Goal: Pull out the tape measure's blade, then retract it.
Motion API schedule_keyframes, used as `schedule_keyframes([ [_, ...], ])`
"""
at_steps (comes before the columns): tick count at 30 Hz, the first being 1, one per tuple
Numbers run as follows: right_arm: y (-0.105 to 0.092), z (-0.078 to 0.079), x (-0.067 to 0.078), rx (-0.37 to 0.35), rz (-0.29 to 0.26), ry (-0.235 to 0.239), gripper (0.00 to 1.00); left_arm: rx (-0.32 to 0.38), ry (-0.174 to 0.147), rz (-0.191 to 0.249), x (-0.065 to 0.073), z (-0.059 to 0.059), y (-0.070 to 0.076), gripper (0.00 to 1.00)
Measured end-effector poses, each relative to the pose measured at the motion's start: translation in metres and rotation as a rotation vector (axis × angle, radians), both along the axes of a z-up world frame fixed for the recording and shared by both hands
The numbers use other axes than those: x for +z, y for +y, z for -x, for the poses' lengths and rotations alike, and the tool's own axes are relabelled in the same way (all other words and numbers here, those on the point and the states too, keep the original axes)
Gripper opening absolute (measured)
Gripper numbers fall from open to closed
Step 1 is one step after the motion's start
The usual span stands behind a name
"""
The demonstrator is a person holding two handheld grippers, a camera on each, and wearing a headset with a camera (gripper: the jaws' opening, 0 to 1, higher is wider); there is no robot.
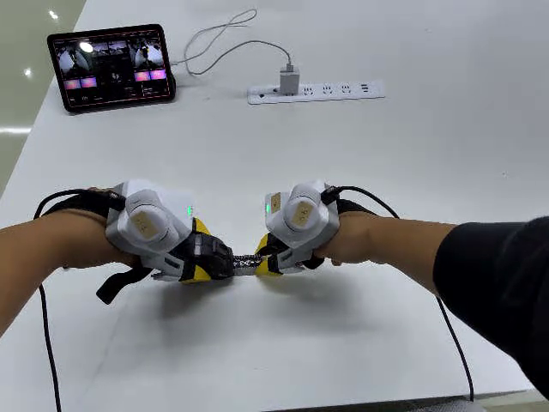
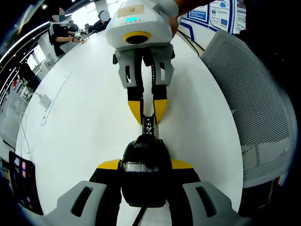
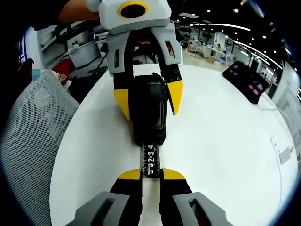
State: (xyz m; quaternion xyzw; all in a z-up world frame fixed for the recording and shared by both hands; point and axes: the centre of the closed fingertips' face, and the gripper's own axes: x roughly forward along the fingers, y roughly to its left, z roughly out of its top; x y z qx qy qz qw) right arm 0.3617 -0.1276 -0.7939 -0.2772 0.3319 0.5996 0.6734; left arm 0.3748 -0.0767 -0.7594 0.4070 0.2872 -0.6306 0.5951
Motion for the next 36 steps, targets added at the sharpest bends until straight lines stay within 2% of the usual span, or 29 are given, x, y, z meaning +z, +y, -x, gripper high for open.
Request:
schedule_keyframes([
  [4, -0.004, 0.001, 0.001, -0.011, -0.003, 0.017, 0.09, -0.002, -0.003, -0.003, 0.000, 0.000, 0.000, 0.32],
  [18, -0.013, 0.003, 0.000, -0.010, 0.002, 0.014, 0.09, -0.009, -0.013, -0.010, 0.000, 0.001, 0.000, 0.32],
  [36, -0.024, 0.004, 0.001, -0.016, 0.009, 0.010, 0.09, 0.001, -0.009, -0.006, 0.000, 0.001, -0.001, 0.32],
])
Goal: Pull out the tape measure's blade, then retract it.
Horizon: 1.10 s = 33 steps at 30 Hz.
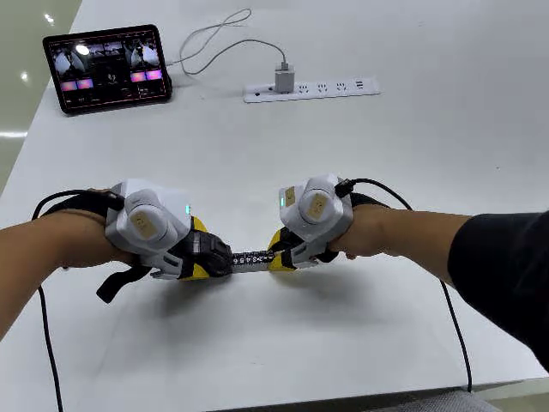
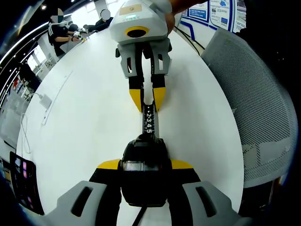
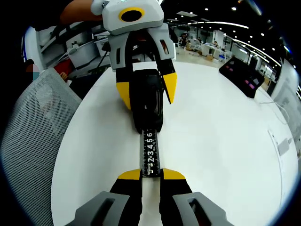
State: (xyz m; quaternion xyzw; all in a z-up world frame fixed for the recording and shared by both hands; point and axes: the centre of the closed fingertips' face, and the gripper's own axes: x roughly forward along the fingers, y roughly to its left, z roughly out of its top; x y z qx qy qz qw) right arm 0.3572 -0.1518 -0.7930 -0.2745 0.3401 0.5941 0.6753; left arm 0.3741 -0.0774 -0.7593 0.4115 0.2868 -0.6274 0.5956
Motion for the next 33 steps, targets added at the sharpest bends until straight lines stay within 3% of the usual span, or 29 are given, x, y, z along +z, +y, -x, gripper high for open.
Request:
schedule_keyframes([
  [33, -0.022, 0.000, 0.000, -0.016, 0.024, -0.003, 0.09, 0.016, 0.006, 0.008, -0.003, -0.003, 0.001, 0.32],
])
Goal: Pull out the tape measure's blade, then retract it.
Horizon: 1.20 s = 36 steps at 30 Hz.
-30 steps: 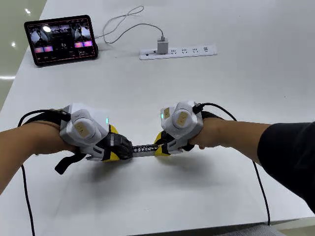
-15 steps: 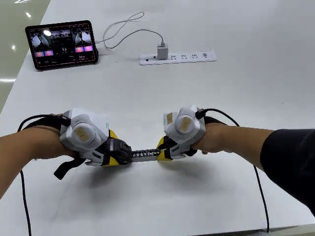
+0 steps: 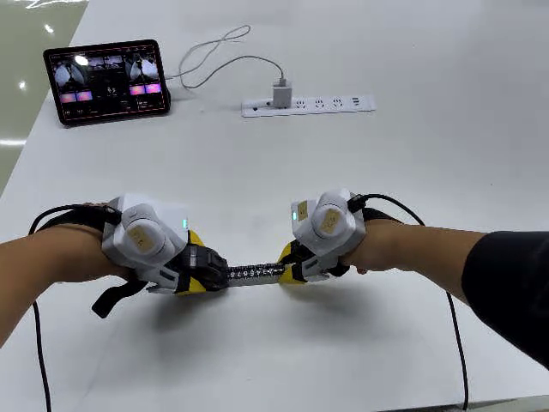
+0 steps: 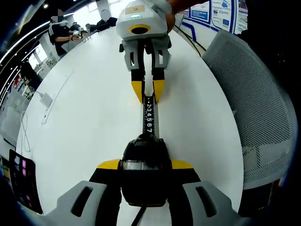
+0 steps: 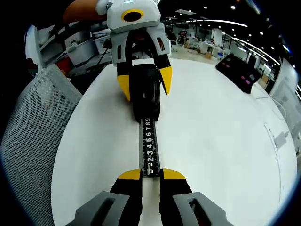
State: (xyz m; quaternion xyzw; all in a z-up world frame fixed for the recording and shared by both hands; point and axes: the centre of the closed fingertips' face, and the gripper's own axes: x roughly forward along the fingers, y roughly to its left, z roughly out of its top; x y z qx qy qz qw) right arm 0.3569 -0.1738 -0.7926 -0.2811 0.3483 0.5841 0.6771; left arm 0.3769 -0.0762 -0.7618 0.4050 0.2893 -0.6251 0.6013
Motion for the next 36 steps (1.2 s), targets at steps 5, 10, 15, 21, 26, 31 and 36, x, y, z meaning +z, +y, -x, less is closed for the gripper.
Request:
schedule_keyframes([
  [5, -0.005, 0.001, 0.000, -0.001, 0.006, -0.002, 0.09, 0.001, 0.001, 0.003, 0.000, 0.000, 0.000, 0.32],
  [10, -0.010, 0.001, -0.002, -0.008, 0.003, -0.002, 0.09, 0.002, 0.001, -0.001, 0.000, 0.001, 0.000, 0.32],
  [15, -0.013, 0.001, -0.001, -0.012, 0.005, 0.002, 0.09, 0.003, 0.004, 0.002, 0.001, 0.002, -0.001, 0.32],
  [21, -0.018, 0.002, -0.001, -0.017, 0.009, 0.005, 0.09, 0.004, 0.004, 0.001, 0.002, 0.003, -0.001, 0.32],
  [26, -0.020, 0.003, 0.000, -0.021, 0.008, 0.005, 0.09, 0.004, 0.002, 0.000, 0.003, 0.003, -0.001, 0.32],
  [31, -0.024, 0.004, 0.000, -0.020, 0.014, 0.006, 0.09, 0.003, 0.006, 0.004, 0.003, 0.004, -0.001, 0.32],
  [36, -0.026, 0.005, 0.000, -0.028, 0.007, 0.006, 0.09, 0.003, 0.007, 0.006, 0.003, 0.003, -0.001, 0.32],
])
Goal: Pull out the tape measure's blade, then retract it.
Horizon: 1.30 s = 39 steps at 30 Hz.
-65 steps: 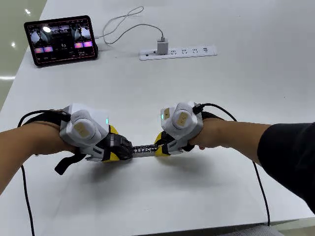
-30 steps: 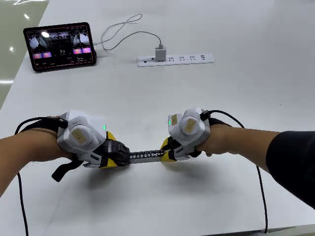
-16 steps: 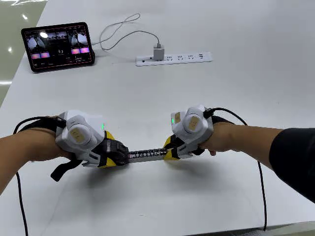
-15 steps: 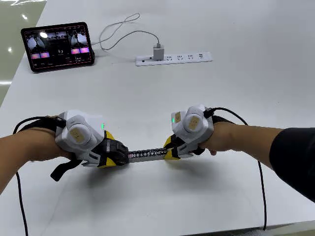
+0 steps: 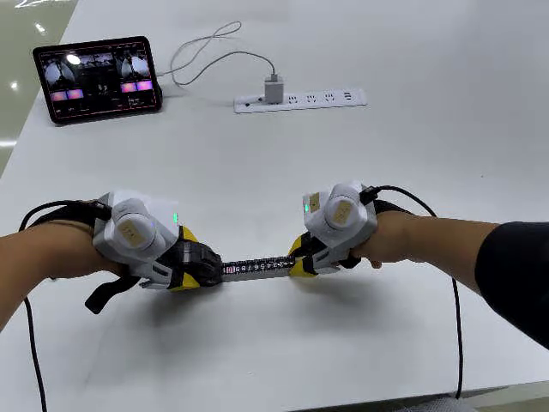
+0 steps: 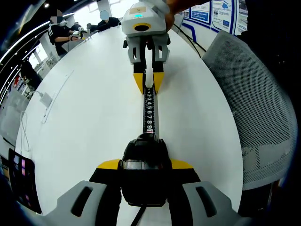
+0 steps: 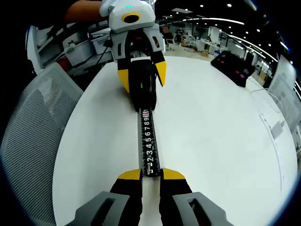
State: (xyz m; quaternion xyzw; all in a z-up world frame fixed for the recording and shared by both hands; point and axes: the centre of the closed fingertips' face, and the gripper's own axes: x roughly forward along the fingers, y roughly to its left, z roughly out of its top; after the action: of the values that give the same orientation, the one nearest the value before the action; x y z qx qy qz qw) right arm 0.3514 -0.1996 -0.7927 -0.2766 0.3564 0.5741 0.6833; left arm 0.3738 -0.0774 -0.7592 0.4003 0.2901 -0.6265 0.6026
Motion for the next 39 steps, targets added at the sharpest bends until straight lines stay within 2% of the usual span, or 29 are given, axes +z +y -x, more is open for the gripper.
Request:
schedule_keyframes([
  [29, -0.019, 0.002, 0.000, 0.001, 0.016, 0.014, 0.09, 0.009, -0.002, 0.002, -0.001, -0.001, 0.000, 0.32],
  [39, -0.026, 0.003, 0.000, 0.000, 0.019, 0.021, 0.09, 0.013, 0.005, 0.015, -0.002, -0.002, 0.000, 0.32],
])
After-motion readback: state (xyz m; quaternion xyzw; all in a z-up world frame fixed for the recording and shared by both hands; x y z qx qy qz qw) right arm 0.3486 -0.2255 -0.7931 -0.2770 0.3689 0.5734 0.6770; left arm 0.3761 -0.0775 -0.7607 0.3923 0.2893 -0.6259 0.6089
